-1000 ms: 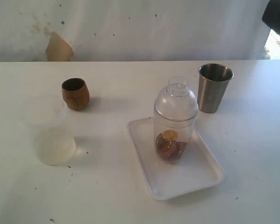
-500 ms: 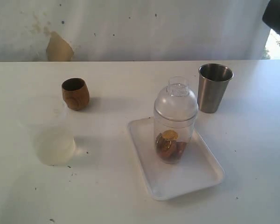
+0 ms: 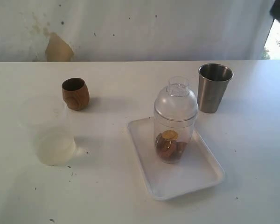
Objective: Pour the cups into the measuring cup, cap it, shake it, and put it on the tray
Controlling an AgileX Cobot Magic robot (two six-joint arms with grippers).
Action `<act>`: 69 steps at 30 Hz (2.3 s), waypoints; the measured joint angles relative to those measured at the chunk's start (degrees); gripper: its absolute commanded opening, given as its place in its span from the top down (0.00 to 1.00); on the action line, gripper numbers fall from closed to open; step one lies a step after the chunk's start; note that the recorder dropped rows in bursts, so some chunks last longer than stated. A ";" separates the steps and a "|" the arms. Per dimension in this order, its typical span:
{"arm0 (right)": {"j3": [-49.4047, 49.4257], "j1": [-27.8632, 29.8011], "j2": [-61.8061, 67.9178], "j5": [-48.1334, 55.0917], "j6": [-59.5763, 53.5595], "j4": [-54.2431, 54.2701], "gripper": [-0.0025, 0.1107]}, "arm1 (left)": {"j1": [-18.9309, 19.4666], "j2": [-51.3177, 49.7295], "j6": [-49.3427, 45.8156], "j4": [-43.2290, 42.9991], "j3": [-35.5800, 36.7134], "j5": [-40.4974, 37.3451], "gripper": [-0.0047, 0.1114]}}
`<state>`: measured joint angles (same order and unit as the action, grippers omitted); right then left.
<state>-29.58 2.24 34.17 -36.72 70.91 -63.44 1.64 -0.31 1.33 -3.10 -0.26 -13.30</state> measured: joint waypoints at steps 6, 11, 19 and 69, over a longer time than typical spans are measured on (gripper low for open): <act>4.55 0.00 -8.17 1.65 -20.06 23.66 0.98 | 0.00 0.00 0.00 0.00 0.00 0.00 0.96; 11.58 0.00 -15.13 1.26 -39.95 44.73 0.98 | 0.00 0.00 0.00 0.00 0.00 0.00 0.96; 25.85 0.00 -26.03 7.12 -73.24 59.64 0.98 | 0.00 0.00 0.00 0.00 0.00 0.00 0.96; 29.30 -1.85 -33.87 56.42 -77.26 64.56 0.98 | 0.00 0.00 -0.11 0.00 0.00 0.00 0.96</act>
<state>-0.28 0.39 0.30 19.71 -6.35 1.11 1.64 -0.31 1.22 -3.10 -0.26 -13.30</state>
